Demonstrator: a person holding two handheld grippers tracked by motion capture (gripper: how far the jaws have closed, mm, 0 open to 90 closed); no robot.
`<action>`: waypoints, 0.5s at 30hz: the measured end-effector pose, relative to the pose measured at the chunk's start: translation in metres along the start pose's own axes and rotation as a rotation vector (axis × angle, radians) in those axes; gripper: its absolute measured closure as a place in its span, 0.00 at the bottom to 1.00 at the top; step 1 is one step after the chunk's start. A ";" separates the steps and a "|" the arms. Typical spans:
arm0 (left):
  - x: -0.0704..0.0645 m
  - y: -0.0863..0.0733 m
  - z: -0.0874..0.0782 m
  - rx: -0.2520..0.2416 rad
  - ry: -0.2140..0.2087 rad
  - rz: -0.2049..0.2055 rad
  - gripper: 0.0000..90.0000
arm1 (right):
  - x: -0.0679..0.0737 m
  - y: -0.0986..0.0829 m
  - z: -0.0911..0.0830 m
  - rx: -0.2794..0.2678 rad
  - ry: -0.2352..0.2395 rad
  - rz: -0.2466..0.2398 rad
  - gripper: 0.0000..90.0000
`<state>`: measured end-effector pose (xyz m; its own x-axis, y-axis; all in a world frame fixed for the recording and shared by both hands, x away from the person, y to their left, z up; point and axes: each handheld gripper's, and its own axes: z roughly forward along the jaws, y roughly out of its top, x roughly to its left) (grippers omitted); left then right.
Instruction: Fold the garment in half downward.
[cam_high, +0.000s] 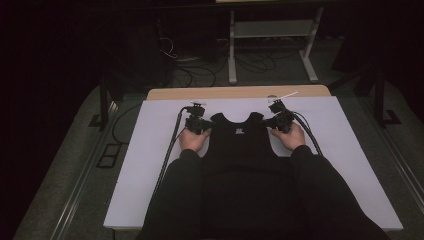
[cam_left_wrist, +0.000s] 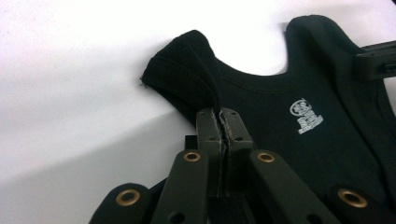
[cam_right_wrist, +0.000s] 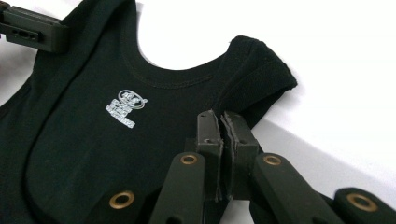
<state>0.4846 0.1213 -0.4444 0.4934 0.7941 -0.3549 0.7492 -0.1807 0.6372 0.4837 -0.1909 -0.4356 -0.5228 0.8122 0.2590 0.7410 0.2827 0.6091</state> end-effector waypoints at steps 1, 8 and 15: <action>0.000 0.000 0.000 -0.003 0.001 -0.001 0.97 | 0.000 0.000 -0.001 -0.002 -0.003 -0.002 0.94; -0.004 0.001 -0.006 -0.016 0.002 0.012 0.97 | 0.003 0.002 -0.007 -0.014 0.006 -0.009 0.94; -0.009 0.003 -0.011 -0.035 0.004 0.014 0.97 | 0.005 0.003 -0.013 -0.024 0.012 -0.011 0.94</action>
<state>0.4774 0.1200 -0.4319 0.5021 0.7940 -0.3427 0.7263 -0.1720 0.6656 0.4776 -0.1928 -0.4226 -0.5356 0.8030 0.2614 0.7250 0.2786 0.6299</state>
